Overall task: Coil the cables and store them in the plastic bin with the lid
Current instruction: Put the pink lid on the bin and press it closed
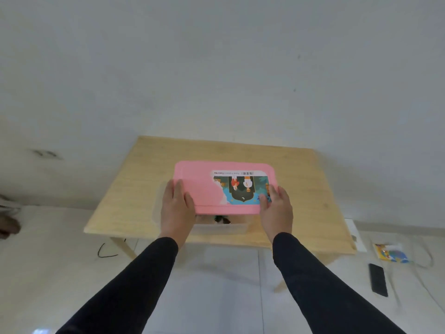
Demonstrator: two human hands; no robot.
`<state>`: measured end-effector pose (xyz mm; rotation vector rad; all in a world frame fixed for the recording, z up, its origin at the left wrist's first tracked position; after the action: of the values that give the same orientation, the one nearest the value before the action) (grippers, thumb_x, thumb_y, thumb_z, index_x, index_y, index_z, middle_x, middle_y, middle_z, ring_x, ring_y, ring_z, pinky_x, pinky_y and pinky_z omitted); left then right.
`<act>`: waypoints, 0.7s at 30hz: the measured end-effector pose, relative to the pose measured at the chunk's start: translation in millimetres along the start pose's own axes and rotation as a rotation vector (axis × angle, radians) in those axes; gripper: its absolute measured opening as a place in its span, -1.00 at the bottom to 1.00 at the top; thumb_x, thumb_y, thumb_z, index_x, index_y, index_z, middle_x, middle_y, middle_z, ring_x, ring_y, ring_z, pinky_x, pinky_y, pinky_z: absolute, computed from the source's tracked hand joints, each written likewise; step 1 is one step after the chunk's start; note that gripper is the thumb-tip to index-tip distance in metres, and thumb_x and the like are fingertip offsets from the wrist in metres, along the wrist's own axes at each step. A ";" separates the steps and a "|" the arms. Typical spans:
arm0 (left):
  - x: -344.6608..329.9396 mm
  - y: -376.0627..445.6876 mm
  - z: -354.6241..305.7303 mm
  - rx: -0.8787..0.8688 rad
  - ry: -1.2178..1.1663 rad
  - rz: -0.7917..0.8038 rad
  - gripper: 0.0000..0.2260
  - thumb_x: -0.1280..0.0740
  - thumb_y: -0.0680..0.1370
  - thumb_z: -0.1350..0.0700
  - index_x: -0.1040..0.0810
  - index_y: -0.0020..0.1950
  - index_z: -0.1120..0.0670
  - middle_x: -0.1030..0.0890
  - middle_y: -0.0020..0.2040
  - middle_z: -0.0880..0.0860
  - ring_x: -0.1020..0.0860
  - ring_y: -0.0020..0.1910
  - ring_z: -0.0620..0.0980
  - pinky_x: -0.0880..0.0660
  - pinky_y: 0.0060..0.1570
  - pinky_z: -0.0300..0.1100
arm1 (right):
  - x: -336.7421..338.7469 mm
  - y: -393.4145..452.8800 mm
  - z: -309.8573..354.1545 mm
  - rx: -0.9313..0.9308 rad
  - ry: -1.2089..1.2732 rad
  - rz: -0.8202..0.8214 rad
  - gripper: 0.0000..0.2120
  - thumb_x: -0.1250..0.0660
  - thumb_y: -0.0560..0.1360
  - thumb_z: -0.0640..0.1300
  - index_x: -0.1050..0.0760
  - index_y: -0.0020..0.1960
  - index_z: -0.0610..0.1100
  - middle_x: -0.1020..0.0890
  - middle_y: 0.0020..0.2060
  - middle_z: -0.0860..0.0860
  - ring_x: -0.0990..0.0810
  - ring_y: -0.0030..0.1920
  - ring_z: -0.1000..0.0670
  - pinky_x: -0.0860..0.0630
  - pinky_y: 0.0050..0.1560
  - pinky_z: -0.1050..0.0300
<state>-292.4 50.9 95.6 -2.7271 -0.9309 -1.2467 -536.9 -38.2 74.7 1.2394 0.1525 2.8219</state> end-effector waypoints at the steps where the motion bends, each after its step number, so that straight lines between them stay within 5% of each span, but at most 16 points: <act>1: 8.7 -0.1 15.3 0.018 0.003 0.001 -0.73 -0.07 0.61 0.18 -0.31 0.29 0.20 -0.34 0.28 0.15 -0.37 0.19 0.09 -0.26 0.09 -0.22 | -13.8 -6.5 8.8 -0.003 0.000 0.022 -0.59 -0.14 0.59 -0.09 -0.29 0.41 -0.18 -0.26 0.44 -0.16 -0.19 0.45 -0.08 -0.19 0.38 0.11; 5: 23.1 -2.5 67.3 0.067 0.023 0.035 -0.75 -0.07 0.60 0.19 -0.32 0.25 0.21 -0.37 0.21 0.13 -0.38 0.07 0.02 -0.29 0.06 -0.22 | -54.0 -29.8 28.1 -0.017 -0.017 0.082 -0.58 -0.14 0.59 -0.10 -0.28 0.42 -0.19 -0.24 0.45 -0.16 -0.18 0.46 -0.07 -0.18 0.39 0.11; 17: -0.2 -0.4 102.3 0.096 0.020 0.168 -0.66 -0.04 0.61 0.12 -0.25 0.36 0.18 -0.28 0.38 0.17 -0.33 0.32 0.16 -0.35 0.30 0.04 | -70.3 -33.0 17.7 -0.031 -0.079 0.073 -0.61 -0.20 0.56 -0.14 -0.34 0.37 -0.21 -0.33 0.38 -0.16 -0.29 0.39 -0.09 -0.23 0.36 0.13; 21: -0.6 7.1 96.9 0.055 0.007 0.154 -0.69 -0.06 0.61 0.15 -0.27 0.33 0.19 -0.31 0.34 0.15 -0.34 0.27 0.10 -0.31 0.26 -0.15 | -71.3 -27.0 17.7 -0.023 -0.082 0.058 -0.62 -0.21 0.56 -0.14 -0.36 0.35 -0.21 -0.35 0.36 -0.16 -0.32 0.37 -0.09 -0.27 0.34 0.12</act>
<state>-222.2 67.7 30.4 -2.6912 -0.7266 -1.1851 -475.3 -16.7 31.4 1.3742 0.0818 2.8067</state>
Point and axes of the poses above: each hand's wrist, its own y-axis towards the middle knuckle, its own x-axis out of the back of the hand, z = x × y, the point moved 8 cm from there along y, towards the middle knuckle
